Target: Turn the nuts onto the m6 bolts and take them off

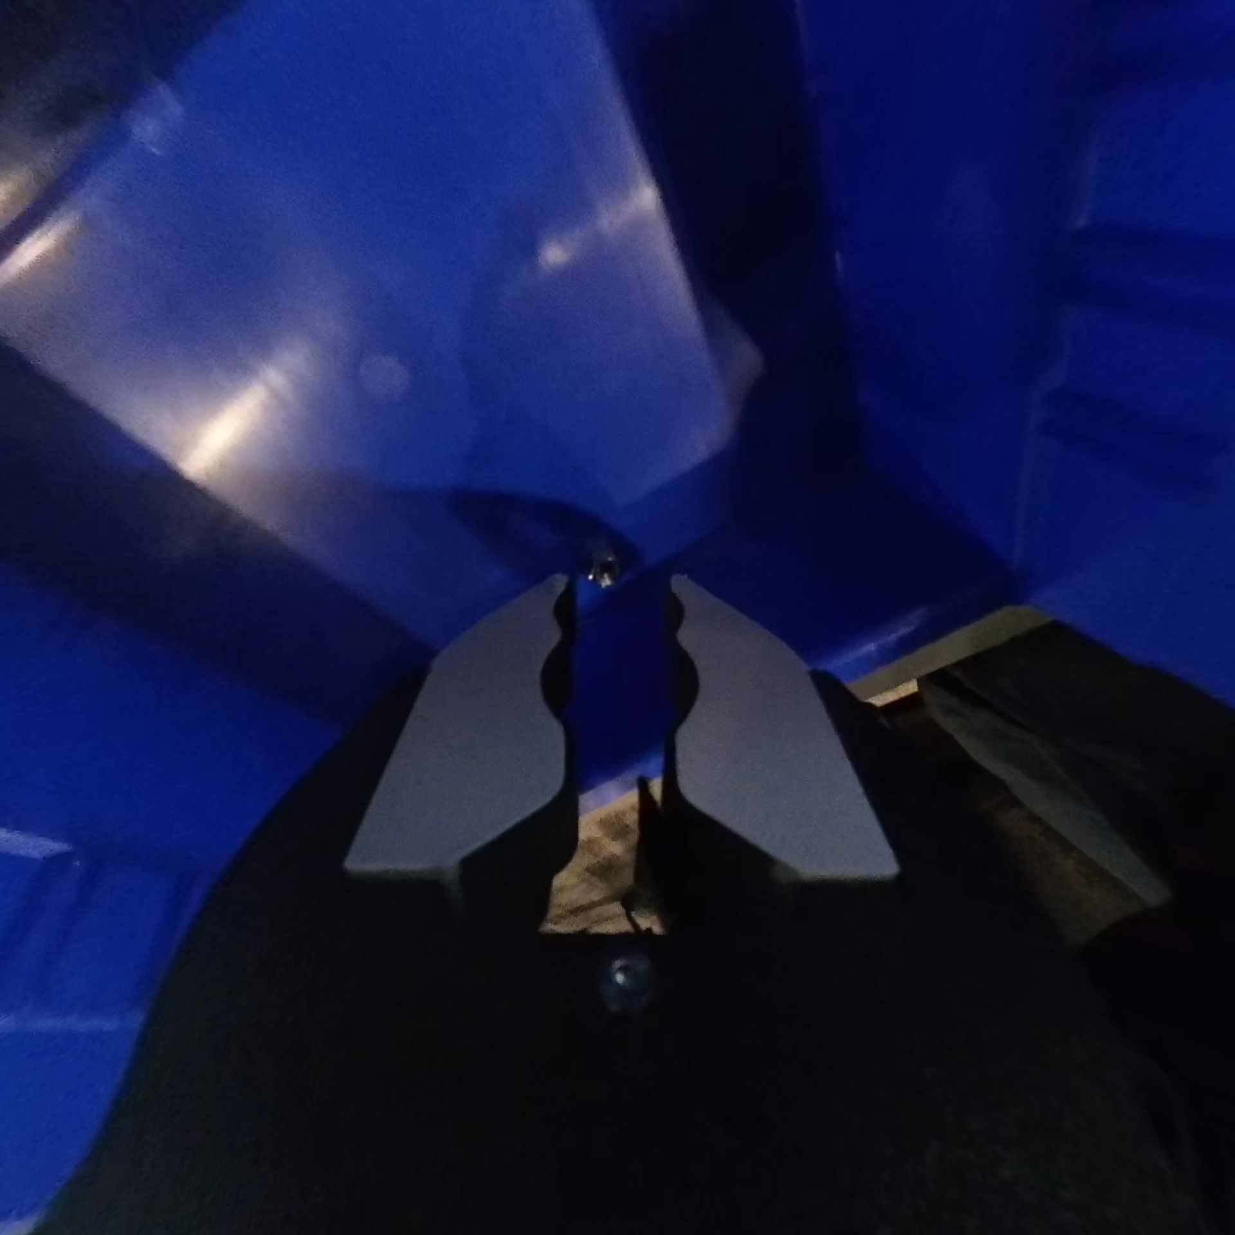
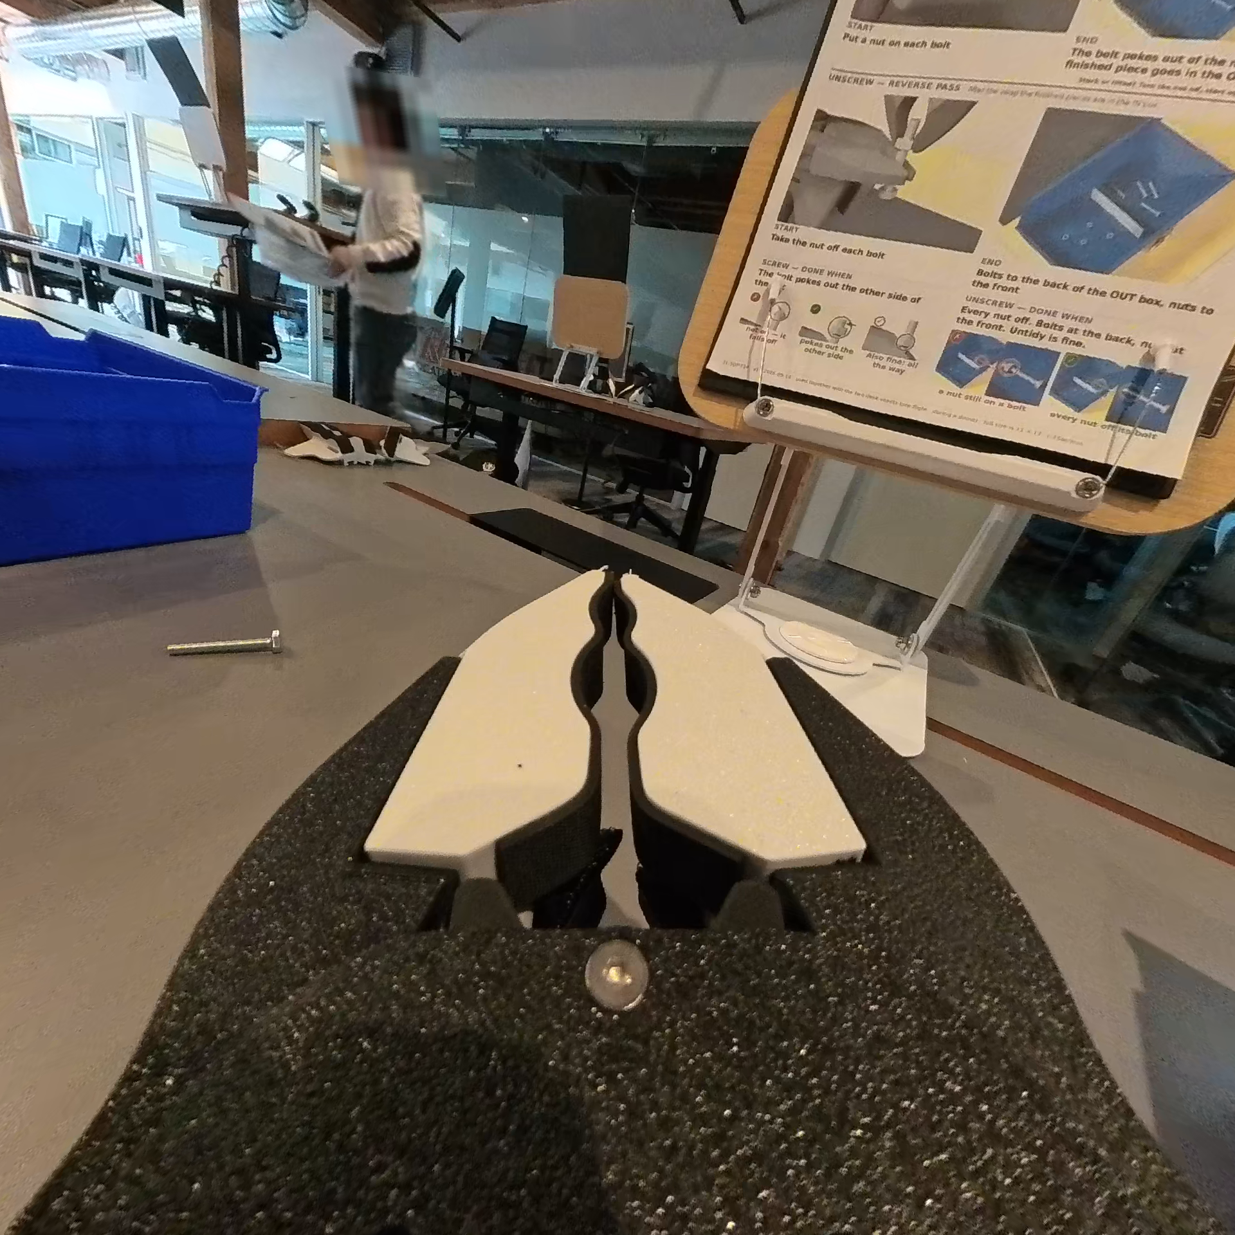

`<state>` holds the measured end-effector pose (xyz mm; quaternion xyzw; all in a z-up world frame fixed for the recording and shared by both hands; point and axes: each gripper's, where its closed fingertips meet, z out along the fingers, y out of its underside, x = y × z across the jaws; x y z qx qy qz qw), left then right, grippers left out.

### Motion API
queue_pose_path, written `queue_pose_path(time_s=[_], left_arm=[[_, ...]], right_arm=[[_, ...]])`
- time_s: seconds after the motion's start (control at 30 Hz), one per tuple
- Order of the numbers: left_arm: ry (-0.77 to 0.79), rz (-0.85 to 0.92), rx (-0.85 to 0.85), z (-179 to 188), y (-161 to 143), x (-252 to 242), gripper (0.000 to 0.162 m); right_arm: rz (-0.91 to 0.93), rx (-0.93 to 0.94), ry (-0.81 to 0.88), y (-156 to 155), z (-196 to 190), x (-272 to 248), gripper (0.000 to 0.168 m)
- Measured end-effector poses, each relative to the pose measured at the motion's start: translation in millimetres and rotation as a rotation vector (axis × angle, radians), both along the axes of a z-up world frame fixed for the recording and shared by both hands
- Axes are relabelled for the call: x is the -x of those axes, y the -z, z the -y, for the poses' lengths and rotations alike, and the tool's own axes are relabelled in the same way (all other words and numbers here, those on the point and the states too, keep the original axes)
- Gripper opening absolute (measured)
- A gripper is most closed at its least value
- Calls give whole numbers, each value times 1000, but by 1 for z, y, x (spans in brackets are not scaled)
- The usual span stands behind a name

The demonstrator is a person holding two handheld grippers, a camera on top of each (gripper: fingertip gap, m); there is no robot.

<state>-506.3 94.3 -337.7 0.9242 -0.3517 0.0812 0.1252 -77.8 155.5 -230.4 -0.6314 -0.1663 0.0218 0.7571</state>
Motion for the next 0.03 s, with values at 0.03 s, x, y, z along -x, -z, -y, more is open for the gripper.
queue_pose_path(time_s=[0.03], left_arm=[[3, 4, 2, 0, 1, -1, 21]], right_arm=[[0, 0, 0, 0, 0, 0, 0]])
